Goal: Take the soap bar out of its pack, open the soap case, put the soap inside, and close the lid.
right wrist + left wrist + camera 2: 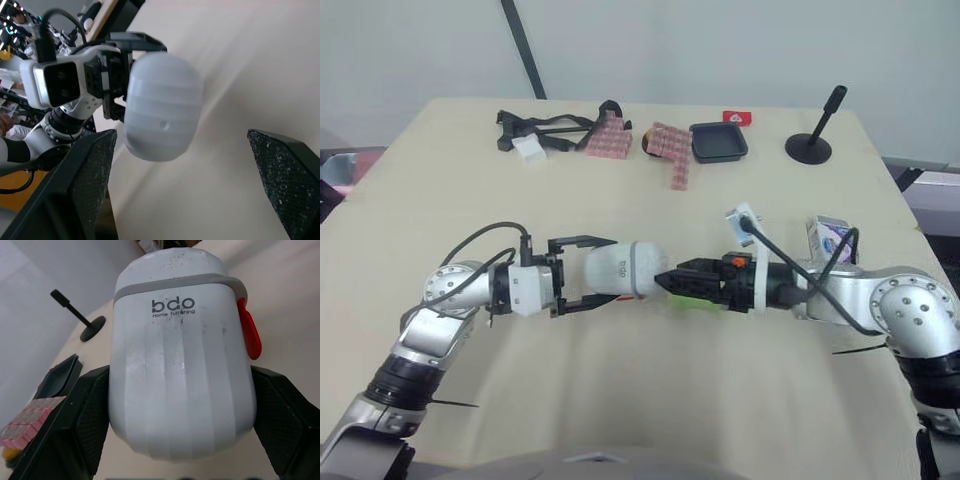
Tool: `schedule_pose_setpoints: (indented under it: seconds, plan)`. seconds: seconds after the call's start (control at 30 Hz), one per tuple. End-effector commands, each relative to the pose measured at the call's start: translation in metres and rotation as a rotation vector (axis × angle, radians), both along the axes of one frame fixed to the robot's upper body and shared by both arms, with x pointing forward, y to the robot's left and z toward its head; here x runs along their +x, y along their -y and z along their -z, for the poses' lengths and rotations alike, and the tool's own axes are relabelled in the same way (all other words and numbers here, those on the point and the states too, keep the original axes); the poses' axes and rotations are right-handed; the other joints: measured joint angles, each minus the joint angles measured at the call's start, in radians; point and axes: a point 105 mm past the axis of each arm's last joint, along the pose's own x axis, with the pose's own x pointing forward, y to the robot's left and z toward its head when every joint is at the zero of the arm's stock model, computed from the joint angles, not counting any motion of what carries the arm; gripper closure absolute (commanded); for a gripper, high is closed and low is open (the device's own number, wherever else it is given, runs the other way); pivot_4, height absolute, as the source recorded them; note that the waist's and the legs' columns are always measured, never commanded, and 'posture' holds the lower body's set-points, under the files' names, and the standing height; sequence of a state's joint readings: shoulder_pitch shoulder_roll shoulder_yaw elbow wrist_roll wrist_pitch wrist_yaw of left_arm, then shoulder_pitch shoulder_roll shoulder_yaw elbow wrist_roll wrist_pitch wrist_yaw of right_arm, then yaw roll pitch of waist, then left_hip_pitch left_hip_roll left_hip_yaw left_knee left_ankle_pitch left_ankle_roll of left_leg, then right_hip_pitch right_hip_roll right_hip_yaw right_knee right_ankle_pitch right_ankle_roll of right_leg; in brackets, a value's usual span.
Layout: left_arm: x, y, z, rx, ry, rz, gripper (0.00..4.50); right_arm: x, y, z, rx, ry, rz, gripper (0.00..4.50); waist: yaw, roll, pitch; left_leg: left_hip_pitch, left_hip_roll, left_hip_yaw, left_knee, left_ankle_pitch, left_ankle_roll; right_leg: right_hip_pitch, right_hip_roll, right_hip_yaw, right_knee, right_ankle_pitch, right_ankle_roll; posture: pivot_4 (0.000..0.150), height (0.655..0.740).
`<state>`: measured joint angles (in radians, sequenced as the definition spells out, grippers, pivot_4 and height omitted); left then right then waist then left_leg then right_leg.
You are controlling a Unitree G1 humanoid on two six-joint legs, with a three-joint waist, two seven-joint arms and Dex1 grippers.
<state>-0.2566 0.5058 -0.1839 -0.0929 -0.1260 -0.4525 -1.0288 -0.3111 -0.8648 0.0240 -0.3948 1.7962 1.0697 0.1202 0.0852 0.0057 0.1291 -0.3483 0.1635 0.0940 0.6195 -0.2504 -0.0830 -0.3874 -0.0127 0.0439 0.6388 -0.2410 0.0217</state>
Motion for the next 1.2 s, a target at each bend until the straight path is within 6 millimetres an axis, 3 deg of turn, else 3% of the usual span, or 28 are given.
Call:
schedule_pose_setpoints:
  seconds: [0.03,0.87,1.1,1.13,1.2]
  plan:
    - [-0.0016,0.0055,-0.0069,-0.019,0.051,0.014,1.03,-0.003,-0.0067,-0.0129,0.053,-0.01,-0.022,0.0,0.001,0.0,0.0,-0.001,0.0,0.0,0.0,0.0,0.0,0.0,0.0,0.0,-0.001,0.0,0.0,0.15,0.7374]
    - [-0.0025,0.0112,-0.0051,-0.021,0.065,0.021,1.03,0.001,-0.0152,-0.0152,0.073,-0.058,-0.037,0.0,0.0,0.0,0.0,-0.002,0.0,0.0,0.0,-0.001,-0.003,0.0,0.003,-0.001,-0.001,0.0,0.0,0.15,0.7374]
    - [-0.0021,0.0116,-0.0052,-0.023,0.063,0.014,1.03,0.0012,-0.0149,-0.0127,0.062,-0.068,-0.042,2.27,0.0,0.0,0.0,-0.003,0.0,0.0,0.001,-0.001,-0.004,0.0,0.003,-0.002,-0.002,0.0,0.001,0.15,0.7374]
    - [-0.0021,0.0117,-0.0053,-0.024,0.063,0.013,1.03,0.0012,-0.0148,-0.0125,0.062,-0.07,-0.042,2.5,-0.001,0.0,0.0,-0.003,0.0,0.0,0.001,-0.001,-0.004,0.0,0.003,-0.002,-0.002,0.0,0.0,0.15,0.7374]
    - [-0.0021,0.0119,-0.0054,-0.025,0.064,0.012,1.03,0.0011,-0.0149,-0.0117,0.061,-0.072,-0.042,2.51,-0.001,0.0,0.0,-0.003,0.0,0.0,0.001,-0.001,-0.004,0.0,0.003,-0.002,-0.002,0.0,0.001,0.15,0.7374]
